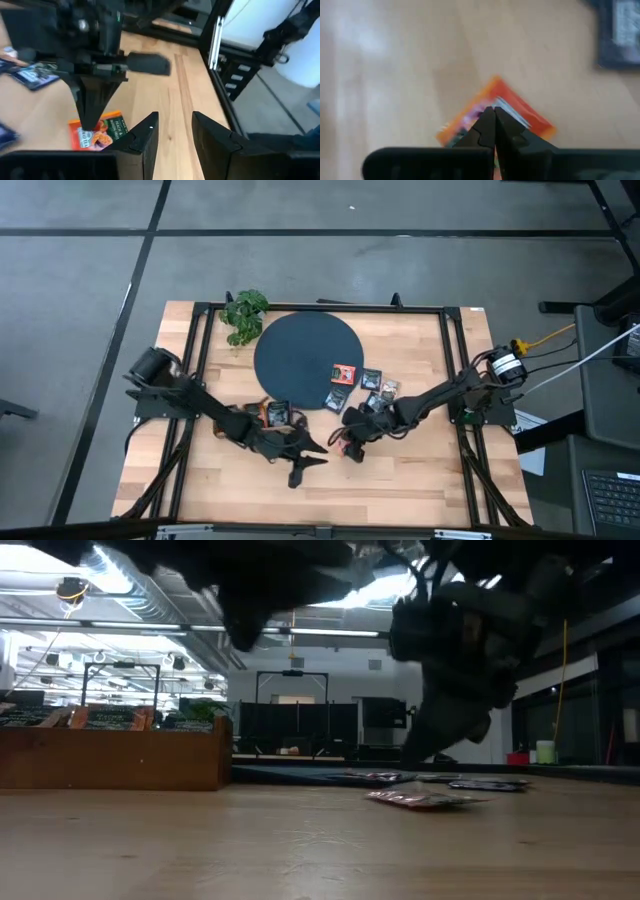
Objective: Pick & Place Tea
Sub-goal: Put the orange tea bag into the middle section of the wooden organizer
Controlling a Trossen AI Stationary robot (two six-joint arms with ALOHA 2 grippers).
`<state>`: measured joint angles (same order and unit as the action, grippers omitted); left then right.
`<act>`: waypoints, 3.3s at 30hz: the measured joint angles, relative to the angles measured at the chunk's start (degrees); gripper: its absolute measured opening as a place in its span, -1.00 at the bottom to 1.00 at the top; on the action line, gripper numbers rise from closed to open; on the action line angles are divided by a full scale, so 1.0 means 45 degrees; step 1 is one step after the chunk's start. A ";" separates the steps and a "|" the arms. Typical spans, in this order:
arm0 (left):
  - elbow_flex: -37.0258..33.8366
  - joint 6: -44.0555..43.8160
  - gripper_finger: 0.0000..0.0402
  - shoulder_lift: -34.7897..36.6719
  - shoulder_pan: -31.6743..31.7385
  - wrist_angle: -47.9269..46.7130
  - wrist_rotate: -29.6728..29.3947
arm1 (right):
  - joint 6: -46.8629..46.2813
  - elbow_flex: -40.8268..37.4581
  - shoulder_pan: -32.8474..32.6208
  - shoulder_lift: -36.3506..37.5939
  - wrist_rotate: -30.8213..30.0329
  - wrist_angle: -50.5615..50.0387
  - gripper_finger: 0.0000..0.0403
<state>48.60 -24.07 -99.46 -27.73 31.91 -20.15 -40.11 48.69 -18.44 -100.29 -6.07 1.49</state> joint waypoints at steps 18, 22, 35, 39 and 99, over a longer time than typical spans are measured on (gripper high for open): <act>0.3809 0.0926 -0.44 -0.3671 0.1458 -0.3492 0.0085 | -0.3650 0.0019 -0.2494 0.0038 -0.2426 -0.2081 -0.98; 0.3862 0.0038 -0.44 -0.3931 0.1959 -0.3884 0.0133 | -0.3803 0.0028 -0.2631 0.0043 -0.2635 -0.2076 -0.98; 0.3862 -0.1355 -0.45 -0.4207 0.2536 -0.5666 0.0987 | -0.3715 0.0029 -0.3666 0.0048 -0.4816 -0.2032 -0.90; 0.3881 -0.1425 -0.54 -0.4311 0.2557 -0.5729 0.1396 | -0.4026 0.0029 -0.4102 0.0048 -0.5891 -0.2085 -0.90; 0.3833 -0.1169 -0.94 -0.4306 0.2468 -0.5666 0.2166 | -0.4342 -0.0068 -0.2938 -0.0525 -0.3272 -0.0686 -0.94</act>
<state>65.84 -29.33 -118.84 -16.62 6.42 -10.40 -59.65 48.38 -31.66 -102.65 -20.80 -1.60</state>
